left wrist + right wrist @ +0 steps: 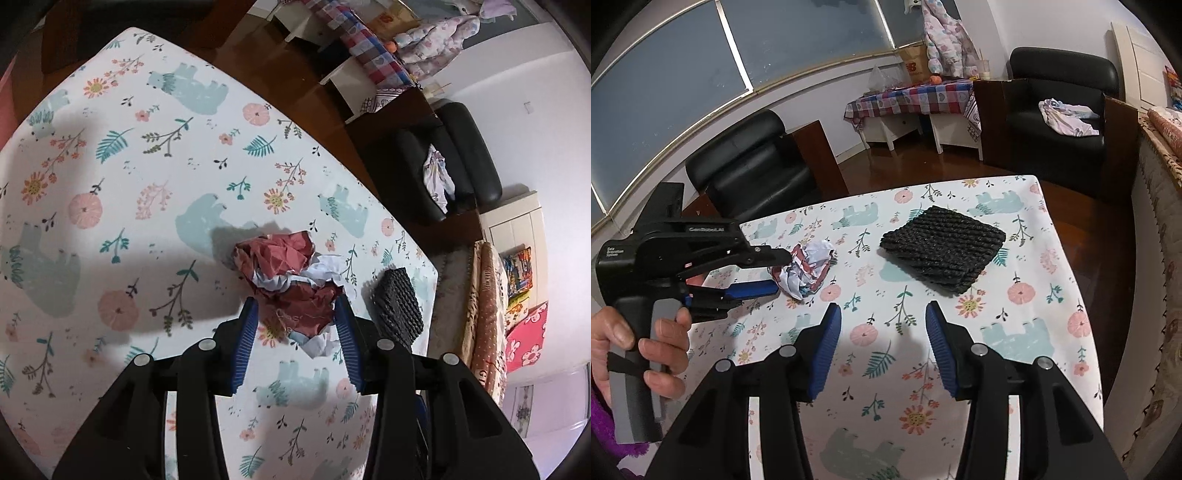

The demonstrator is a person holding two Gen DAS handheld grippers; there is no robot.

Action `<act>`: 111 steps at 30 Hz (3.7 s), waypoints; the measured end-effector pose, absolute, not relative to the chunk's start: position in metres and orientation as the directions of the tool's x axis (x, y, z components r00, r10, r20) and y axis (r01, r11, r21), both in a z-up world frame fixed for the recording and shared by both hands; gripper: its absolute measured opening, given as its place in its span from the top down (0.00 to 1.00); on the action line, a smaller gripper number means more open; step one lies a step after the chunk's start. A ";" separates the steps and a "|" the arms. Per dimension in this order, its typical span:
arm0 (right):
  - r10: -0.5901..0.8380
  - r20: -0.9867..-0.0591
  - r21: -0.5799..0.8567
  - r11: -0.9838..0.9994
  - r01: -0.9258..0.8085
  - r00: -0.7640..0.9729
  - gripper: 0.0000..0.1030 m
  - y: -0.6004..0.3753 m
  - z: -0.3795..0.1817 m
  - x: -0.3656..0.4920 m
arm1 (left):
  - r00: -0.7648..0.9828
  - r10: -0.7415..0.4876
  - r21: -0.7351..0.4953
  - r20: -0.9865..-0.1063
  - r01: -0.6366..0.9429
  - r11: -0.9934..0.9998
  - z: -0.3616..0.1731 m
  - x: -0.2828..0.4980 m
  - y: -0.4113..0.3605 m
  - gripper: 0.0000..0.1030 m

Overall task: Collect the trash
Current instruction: 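Grasp the red wrapper with the left gripper while the right gripper grasps the black mesh pad, then carry the red wrapper and black mesh pad over the pink bucket with both grippers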

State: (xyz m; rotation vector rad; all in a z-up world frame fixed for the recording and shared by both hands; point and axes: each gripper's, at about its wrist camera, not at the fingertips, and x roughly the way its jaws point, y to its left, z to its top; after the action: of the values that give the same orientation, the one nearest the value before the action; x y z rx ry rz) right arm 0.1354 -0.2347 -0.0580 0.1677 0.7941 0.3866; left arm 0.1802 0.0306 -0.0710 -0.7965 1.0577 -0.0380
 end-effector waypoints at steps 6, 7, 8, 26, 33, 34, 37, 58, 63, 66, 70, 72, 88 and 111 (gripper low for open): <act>0.387 -0.672 0.276 0.922 -0.272 0.631 0.54 -0.239 -0.061 0.139 | 0.556 -0.350 -0.573 -0.753 -0.295 0.764 -0.068 0.179 0.026 0.67; 0.386 -0.673 0.274 0.922 -0.273 0.631 0.54 -0.239 -0.061 0.140 | 0.560 -0.342 -0.564 -0.754 -0.286 0.774 -0.067 0.178 0.026 0.68; 0.384 -0.675 0.270 0.923 -0.274 0.630 0.54 -0.239 -0.062 0.142 | 0.564 -0.333 -0.556 -0.756 -0.284 0.781 -0.066 0.177 0.025 0.71; 0.220 -0.762 0.022 0.949 -0.316 0.609 0.54 -0.208 -0.082 0.207 | 0.624 -0.256 -0.430 -0.738 -0.142 0.892 -0.029 0.108 0.045 0.75; 0.209 -0.768 0.068 0.966 -0.248 0.605 0.85 -0.215 -0.085 0.221 | 0.661 -0.236 -0.409 -0.713 -0.117 0.905 -0.017 0.085 0.052 0.75; 0.221 -0.769 0.094 0.967 -0.235 0.600 0.90 -0.218 -0.083 0.220 | 0.662 -0.238 -0.411 -0.710 -0.116 0.904 -0.017 0.082 0.053 0.75; 0.266 -0.757 0.157 0.961 -0.229 0.597 0.90 -0.220 -0.075 0.210 | 0.669 -0.236 -0.411 -0.705 -0.114 0.905 -0.015 0.074 0.057 0.75; 0.614 -0.635 0.505 0.789 -0.351 0.469 0.90 -0.143 -0.028 0.099 | 0.718 -0.110 -0.292 -0.687 -0.133 0.947 -0.012 0.022 0.078 0.75; 0.629 -0.633 0.506 0.778 -0.373 0.452 0.90 -0.128 -0.024 0.089 | 0.736 -0.078 -0.266 -0.672 -0.142 0.954 -0.009 0.012 0.083 0.75; 0.635 -0.636 0.509 0.773 -0.380 0.438 0.90 -0.120 -0.024 0.085 | 0.745 -0.065 -0.256 -0.664 -0.144 0.956 -0.006 0.008 0.084 0.75; 0.640 -0.639 0.503 0.768 -0.397 0.427 0.90 -0.109 -0.021 0.082 | 0.761 -0.037 -0.230 -0.647 -0.149 0.962 -0.001 0.002 0.085 0.75; 0.643 -0.639 0.500 0.764 -0.407 0.422 0.90 -0.103 -0.019 0.079 | 0.769 -0.024 -0.221 -0.639 -0.154 0.963 0.001 -0.001 0.086 0.75; 0.691 -0.609 0.469 0.710 -0.526 0.389 0.90 -0.032 0.003 0.084 | 0.806 0.099 -0.199 -0.583 -0.260 0.945 0.011 -0.014 0.144 0.75; 0.791 -0.554 0.524 0.574 -0.629 0.260 0.90 0.091 0.013 0.111 | 0.791 0.279 -0.181 -0.545 -0.435 0.882 0.011 -0.031 0.246 0.75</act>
State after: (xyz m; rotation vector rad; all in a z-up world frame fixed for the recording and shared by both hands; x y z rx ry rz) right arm 0.1112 0.0911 0.0131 0.2133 0.8798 0.9715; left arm -0.0306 0.2459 0.0106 -0.3069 0.5332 0.3909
